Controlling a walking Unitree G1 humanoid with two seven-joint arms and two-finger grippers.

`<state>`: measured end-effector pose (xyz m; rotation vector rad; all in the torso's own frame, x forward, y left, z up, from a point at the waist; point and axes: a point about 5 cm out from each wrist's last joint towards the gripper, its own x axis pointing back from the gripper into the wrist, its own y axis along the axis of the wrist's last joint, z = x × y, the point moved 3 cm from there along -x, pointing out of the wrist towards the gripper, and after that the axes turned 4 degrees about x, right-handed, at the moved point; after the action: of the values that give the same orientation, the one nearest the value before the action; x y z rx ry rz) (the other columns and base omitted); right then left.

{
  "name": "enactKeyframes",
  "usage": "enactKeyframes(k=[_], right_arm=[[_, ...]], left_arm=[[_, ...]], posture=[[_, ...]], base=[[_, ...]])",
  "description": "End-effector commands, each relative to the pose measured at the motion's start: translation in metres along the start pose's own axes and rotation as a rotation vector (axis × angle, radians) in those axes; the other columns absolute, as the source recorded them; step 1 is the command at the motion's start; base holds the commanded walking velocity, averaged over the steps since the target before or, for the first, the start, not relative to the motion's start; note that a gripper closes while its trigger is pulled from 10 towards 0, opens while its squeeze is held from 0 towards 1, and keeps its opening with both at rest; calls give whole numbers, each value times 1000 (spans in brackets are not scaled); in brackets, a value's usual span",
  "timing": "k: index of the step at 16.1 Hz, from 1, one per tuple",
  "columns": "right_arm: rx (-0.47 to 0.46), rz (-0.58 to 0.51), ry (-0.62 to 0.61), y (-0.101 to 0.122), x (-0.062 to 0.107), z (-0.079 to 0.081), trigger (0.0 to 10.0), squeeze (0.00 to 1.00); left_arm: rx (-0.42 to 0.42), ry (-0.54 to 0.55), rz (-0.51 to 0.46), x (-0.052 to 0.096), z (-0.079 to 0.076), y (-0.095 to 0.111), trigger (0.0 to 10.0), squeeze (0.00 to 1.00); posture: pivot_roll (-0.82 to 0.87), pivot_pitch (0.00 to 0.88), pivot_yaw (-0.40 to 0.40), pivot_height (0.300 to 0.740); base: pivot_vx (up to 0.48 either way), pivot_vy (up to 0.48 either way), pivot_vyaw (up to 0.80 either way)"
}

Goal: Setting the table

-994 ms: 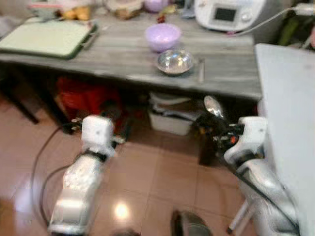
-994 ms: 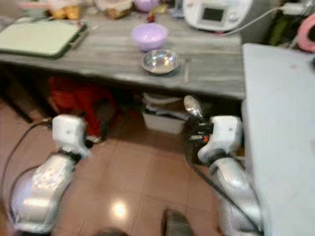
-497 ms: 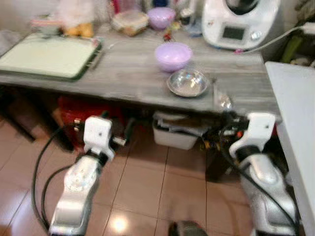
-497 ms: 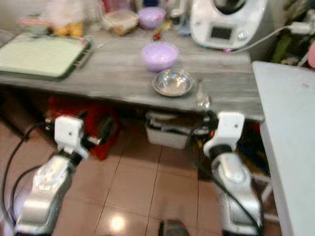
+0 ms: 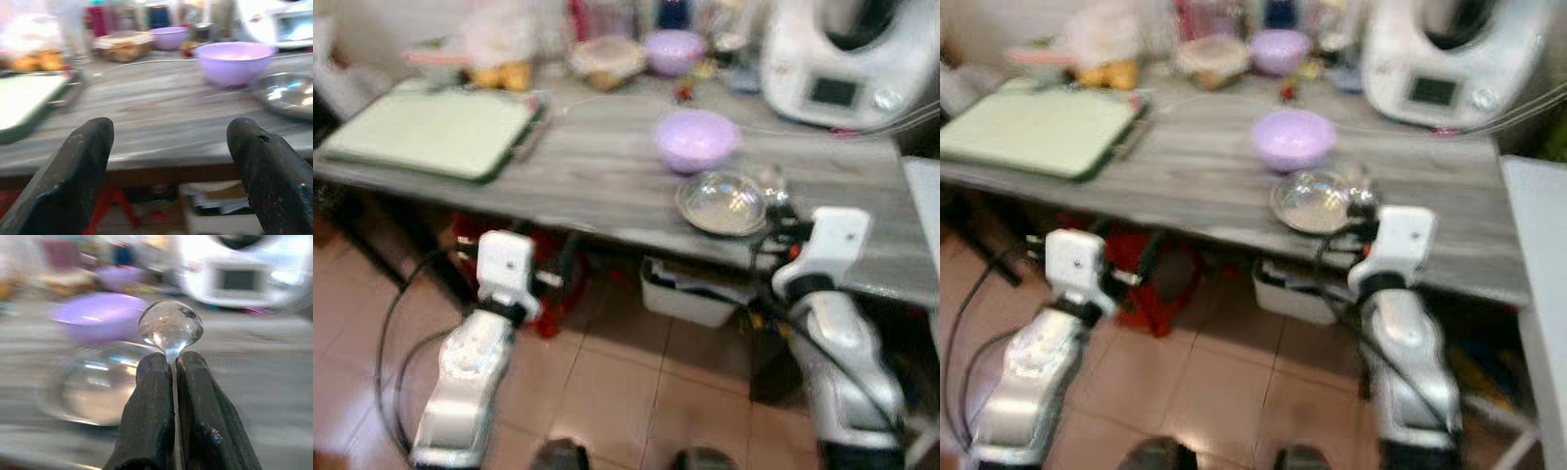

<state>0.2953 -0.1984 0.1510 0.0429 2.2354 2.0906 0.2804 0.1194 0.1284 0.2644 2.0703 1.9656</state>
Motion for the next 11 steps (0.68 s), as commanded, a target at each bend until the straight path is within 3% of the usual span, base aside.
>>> enactKeyframes(k=[1, 6, 8, 11], right_arm=[[-2, -10, -33, 2, 0, -5, 10000, 0], [17, -7, -47, 1, -2, -5, 10000, 0], [17, -10, -45, 1, -3, -5, 10000, 0], [14, -20, -28, 3, -4, -2, 10000, 0]], left_arm=[[-11, -12, -7, 0, 0, 4, 10000, 0], [-9, -13, -14, 1, 0, 5, 10000, 0], [-18, -16, -17, 2, 0, 5, 10000, 0], [-16, -22, -20, 2, -1, 6, 10000, 0]], posture=[[22, 58, 27, 740], [22, 59, 27, 740], [21, 60, 27, 740], [23, 63, 28, 740]], base=[[0, 0, -775], [0, 0, -771], [336, -339, -756], [437, -82, 0]])
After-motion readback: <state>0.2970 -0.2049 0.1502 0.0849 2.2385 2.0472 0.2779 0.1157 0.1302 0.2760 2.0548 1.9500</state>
